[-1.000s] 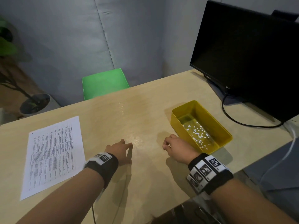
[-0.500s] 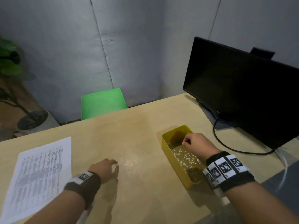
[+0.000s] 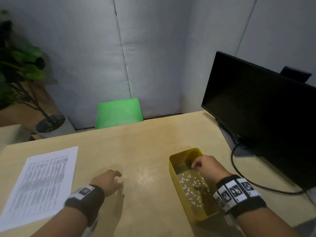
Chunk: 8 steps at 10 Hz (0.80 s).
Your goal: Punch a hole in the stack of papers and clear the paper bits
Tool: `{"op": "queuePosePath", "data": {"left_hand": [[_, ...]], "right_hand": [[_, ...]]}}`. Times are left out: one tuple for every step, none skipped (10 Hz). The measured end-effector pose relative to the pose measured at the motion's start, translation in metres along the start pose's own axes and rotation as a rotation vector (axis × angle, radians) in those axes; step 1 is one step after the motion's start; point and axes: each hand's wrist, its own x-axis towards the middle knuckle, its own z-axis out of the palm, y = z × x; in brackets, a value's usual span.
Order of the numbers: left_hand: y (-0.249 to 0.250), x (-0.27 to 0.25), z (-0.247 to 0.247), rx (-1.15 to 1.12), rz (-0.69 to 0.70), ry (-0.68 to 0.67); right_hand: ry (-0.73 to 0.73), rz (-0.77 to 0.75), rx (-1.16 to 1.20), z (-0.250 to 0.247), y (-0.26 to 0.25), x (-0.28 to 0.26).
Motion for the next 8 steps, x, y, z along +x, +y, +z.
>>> {"op": "queuePosePath", "data": {"left_hand": [[0.008, 0.002, -0.001, -0.011, -0.018, 0.014], [0.014, 0.002, -0.004, -0.011, -0.032, 0.019], [0.016, 0.002, -0.006, -0.004, -0.039, 0.027], [0.019, 0.001, -0.007, 0.003, -0.04, 0.018], [0.022, -0.002, -0.009, 0.011, -0.029, 0.014], [0.023, -0.005, -0.01, 0.013, -0.024, 0.009], [0.018, -0.008, -0.008, 0.006, -0.028, -0.01], [0.01, -0.015, 0.001, -0.019, -0.034, -0.05]], "right_hand": [[-0.022, -0.001, 0.037, -0.004, 0.002, 0.004], [-0.028, -0.012, 0.031, -0.008, 0.002, 0.006], [-0.028, -0.031, 0.03, -0.009, 0.003, 0.008], [-0.038, -0.037, 0.029, -0.009, 0.001, 0.008], [-0.036, -0.043, 0.039, -0.007, 0.0, 0.006], [-0.026, -0.062, 0.043, -0.006, -0.005, 0.002], [0.007, -0.109, 0.044, -0.007, -0.014, -0.001], [0.029, -0.14, 0.067, -0.007, -0.026, -0.003]]}}
